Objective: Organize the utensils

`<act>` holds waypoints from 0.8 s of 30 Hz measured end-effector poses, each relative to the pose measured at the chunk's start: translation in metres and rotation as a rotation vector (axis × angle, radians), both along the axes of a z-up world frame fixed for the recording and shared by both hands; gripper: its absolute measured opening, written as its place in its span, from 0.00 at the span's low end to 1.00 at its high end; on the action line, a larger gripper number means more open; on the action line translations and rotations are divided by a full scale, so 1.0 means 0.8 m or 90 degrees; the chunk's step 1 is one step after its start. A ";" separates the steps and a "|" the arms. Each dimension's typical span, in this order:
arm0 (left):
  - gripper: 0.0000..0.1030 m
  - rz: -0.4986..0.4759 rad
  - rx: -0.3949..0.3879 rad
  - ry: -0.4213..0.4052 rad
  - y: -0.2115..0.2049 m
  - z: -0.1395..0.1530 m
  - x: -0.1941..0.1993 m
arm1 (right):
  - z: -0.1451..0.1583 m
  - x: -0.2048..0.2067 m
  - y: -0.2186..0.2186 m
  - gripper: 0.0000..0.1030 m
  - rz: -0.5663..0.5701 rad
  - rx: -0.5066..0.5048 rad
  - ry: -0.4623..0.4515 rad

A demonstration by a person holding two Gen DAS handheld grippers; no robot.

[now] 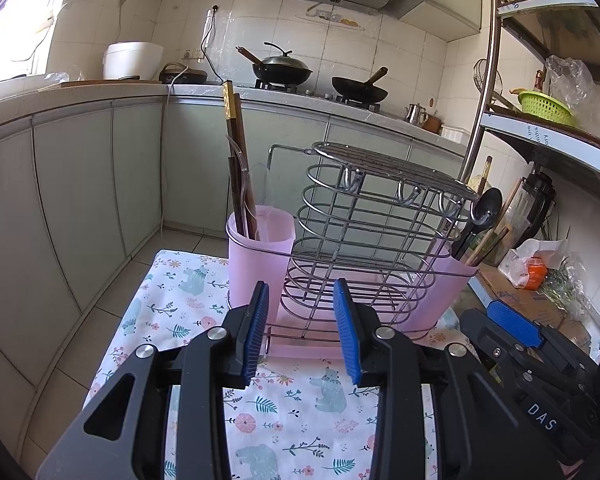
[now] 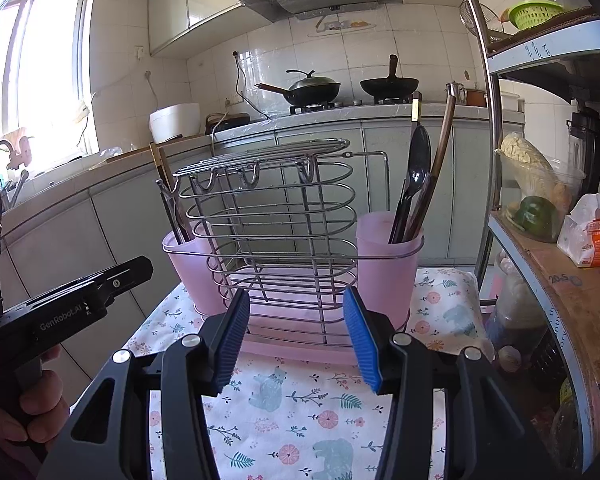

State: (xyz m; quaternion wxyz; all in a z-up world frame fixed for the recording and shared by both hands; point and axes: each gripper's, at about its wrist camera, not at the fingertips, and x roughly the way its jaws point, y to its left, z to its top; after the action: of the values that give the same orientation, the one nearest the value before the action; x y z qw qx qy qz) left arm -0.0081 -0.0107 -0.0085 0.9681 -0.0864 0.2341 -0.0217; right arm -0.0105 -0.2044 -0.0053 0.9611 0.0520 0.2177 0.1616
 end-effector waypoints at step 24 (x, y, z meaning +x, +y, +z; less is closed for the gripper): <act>0.33 0.006 0.007 0.015 -0.001 -0.011 0.011 | -0.013 0.010 -0.001 0.47 0.000 -0.003 0.017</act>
State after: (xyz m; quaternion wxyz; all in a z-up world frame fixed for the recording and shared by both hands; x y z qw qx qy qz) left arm 0.0007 -0.0117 -0.0171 0.9659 -0.0827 0.2450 -0.0153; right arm -0.0026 -0.2054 -0.0155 0.9584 0.0522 0.2305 0.1603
